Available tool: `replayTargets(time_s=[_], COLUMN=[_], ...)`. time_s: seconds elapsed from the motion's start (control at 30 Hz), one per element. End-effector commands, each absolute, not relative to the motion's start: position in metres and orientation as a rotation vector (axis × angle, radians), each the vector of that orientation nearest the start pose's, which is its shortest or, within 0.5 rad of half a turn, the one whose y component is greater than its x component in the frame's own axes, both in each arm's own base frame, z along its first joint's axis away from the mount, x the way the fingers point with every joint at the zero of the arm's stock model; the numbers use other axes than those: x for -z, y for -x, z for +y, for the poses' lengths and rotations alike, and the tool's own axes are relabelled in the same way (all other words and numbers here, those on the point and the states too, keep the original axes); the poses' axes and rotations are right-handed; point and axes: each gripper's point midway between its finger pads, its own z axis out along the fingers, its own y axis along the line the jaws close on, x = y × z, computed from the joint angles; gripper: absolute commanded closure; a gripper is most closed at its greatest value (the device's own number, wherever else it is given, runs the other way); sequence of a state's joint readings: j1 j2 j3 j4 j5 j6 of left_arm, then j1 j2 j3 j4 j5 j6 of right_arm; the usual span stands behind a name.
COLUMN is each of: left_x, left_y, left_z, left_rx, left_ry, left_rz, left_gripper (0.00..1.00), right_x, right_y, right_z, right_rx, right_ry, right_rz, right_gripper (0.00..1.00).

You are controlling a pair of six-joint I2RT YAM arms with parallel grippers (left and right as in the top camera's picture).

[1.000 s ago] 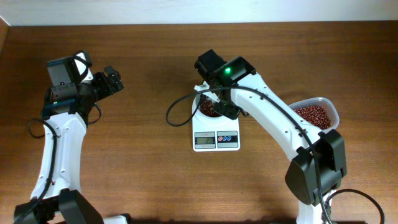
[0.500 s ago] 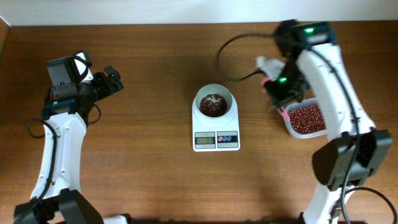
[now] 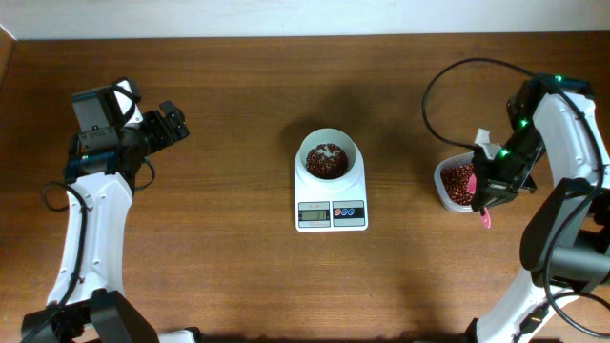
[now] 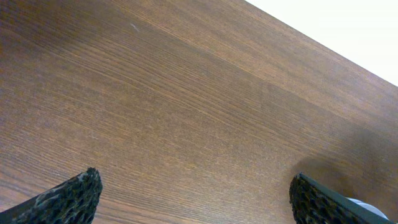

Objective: Scoop item into bowl and weigh 50g on scale
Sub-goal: 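Return the empty scoop right into the bean tub, then release the pink scoop in the tub and pull the right gripper away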

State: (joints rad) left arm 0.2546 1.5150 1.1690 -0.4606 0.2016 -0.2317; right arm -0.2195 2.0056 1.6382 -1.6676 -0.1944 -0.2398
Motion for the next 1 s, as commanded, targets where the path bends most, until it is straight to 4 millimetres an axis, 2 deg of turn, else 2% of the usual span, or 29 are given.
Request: replayTargets(time_s=[0.0,0.07,0.13,0.17,0.27,0.37,0.47,0.53,0.63,0.73,0.97], left_x=[-0.181,-0.181,-0.181,-0.181,-0.181,-0.181,-0.181,-0.181,-0.181,-0.181,-0.181], left_y=[-0.421,-0.421,-0.421,-0.421,-0.421,-0.421,-0.421,-0.421,-0.421,-0.421,-0.421], left_z=[0.077,0.077,0.077,0.077,0.077,0.077,0.077,0.077,0.077,0.077,0.077], left_rx=[0.221,0.221,0.221,0.221,0.221,0.221,0.221,0.221,0.221,0.221,0.221], left_ry=[0.491,0.491,0.491,0.491,0.491,0.491,0.491,0.491,0.491,0.491,0.491], left_rz=[2.304,2.304,2.304,2.304,2.304,2.304,2.304,2.304,2.304,2.304,2.304], left_gripper=[0.01,0.01,0.01,0.01,0.01,0.01,0.01,0.01,0.01,0.01,0.01], right_x=[-0.102,-0.101,-0.099,-0.098,-0.092,-0.087,-0.088,-0.094,-0.111,-0.121,-0.122], right_y=[-0.276,-0.277,-0.279,-0.283,-0.299,-0.311,-0.311,-0.314,-0.331,-0.341,-0.34], right_z=[-0.027,-0.027,-0.032,-0.042,-0.047,-0.051,-0.064,-0.065,-0.069,-0.075,-0.078], right_rx=[-0.517,-0.514,-0.462,-0.398,-0.347,-0.307,-0.175,-0.171,-0.148,-0.102,-0.097], right_ry=[-0.038,-0.037,-0.026,-0.059,-0.176,-0.228,-0.265,-0.263,-0.254,-0.247,-0.256], right_rz=[3.486,3.482,3.481,3.469,3.408,3.358,3.368,3.356,3.291,3.25,3.252], right_gripper=[0.72,0.48,0.38,0.27,0.17,0.13,0.12,0.12,0.01,0.01,0.01])
